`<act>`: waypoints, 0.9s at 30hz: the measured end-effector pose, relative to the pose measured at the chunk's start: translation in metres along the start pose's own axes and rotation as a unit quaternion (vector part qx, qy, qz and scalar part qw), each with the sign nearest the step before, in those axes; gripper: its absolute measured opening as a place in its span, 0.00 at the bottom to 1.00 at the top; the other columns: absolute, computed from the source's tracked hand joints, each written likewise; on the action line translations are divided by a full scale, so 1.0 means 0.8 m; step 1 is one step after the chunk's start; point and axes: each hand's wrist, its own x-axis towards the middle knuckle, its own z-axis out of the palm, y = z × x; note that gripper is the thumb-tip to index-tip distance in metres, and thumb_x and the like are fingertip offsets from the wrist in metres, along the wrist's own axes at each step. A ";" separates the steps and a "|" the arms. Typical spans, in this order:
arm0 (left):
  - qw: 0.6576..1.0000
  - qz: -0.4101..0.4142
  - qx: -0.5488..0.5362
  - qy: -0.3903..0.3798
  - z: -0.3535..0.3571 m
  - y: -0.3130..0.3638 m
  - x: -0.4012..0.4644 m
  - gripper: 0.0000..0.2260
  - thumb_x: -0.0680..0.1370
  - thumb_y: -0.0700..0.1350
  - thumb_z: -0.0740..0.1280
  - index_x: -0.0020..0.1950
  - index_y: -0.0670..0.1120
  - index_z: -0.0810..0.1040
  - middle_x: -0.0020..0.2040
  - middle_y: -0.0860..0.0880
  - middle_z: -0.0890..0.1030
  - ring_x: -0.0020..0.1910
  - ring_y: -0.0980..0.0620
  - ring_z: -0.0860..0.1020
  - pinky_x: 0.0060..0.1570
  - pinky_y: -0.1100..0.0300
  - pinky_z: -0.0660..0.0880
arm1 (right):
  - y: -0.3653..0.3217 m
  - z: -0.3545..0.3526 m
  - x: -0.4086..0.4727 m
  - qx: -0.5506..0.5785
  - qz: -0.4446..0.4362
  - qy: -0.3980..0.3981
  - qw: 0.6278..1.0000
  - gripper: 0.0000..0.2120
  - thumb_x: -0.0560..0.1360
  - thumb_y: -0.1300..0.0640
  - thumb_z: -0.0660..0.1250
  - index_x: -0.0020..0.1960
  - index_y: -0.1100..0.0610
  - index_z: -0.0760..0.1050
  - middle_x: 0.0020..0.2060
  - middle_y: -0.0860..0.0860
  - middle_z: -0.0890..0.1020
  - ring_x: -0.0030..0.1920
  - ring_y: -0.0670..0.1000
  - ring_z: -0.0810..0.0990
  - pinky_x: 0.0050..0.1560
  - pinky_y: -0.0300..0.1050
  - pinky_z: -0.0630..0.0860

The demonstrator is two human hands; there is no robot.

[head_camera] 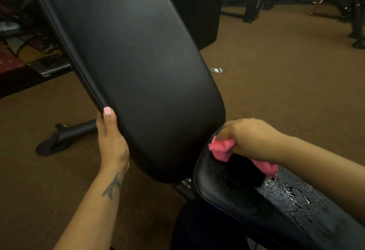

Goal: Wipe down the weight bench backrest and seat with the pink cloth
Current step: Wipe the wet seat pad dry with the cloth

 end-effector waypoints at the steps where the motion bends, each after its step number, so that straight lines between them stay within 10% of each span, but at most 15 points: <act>1: 1.000 -0.001 0.005 0.002 0.001 0.000 0.000 0.28 0.80 0.62 0.57 0.76 0.51 0.63 0.69 0.55 0.73 0.64 0.59 0.73 0.64 0.58 0.70 | 0.004 0.002 0.009 -0.006 0.019 0.020 1.000 0.08 0.74 0.42 0.60 0.47 0.42 0.75 0.46 0.45 0.76 0.51 0.49 0.78 0.48 0.47 0.74; 12: 0.988 0.023 0.145 0.044 0.000 0.009 -0.011 0.30 0.81 0.61 0.53 0.79 0.48 0.55 0.77 0.51 0.60 0.74 0.54 0.60 0.67 0.64 0.57 | 0.002 0.005 -0.010 -0.004 -0.039 -0.010 0.999 0.13 0.69 0.50 0.66 0.54 0.43 0.75 0.50 0.42 0.74 0.52 0.47 0.77 0.46 0.43 0.72; 18: 0.939 0.288 0.188 0.014 0.003 -0.011 -0.127 0.26 0.80 0.57 0.59 0.74 0.46 0.64 0.72 0.44 0.61 0.69 0.47 0.66 0.67 0.58 0.66 | 0.017 0.023 0.022 0.023 0.093 0.101 0.990 0.12 0.71 0.44 0.63 0.52 0.47 0.75 0.45 0.47 0.74 0.48 0.53 0.78 0.43 0.47 0.73; 22: 0.987 0.113 0.102 -0.052 0.024 -0.044 -0.213 0.19 0.72 0.56 0.61 0.62 0.71 0.71 0.63 0.66 0.71 0.60 0.62 0.72 0.57 0.72 0.69 | -0.003 0.024 0.016 0.036 0.014 0.098 0.994 0.09 0.70 0.46 0.65 0.47 0.49 0.75 0.43 0.46 0.74 0.47 0.50 0.78 0.39 0.43 0.69; 27: 0.985 -0.131 0.084 -0.077 0.053 -0.059 -0.233 0.26 0.63 0.67 0.57 0.57 0.60 0.72 0.63 0.57 0.72 0.57 0.74 0.70 0.53 0.81 0.64 | 0.031 0.011 -0.001 0.026 -0.016 0.007 1.000 0.13 0.67 0.46 0.70 0.50 0.45 0.75 0.45 0.42 0.73 0.49 0.47 0.76 0.42 0.43 0.70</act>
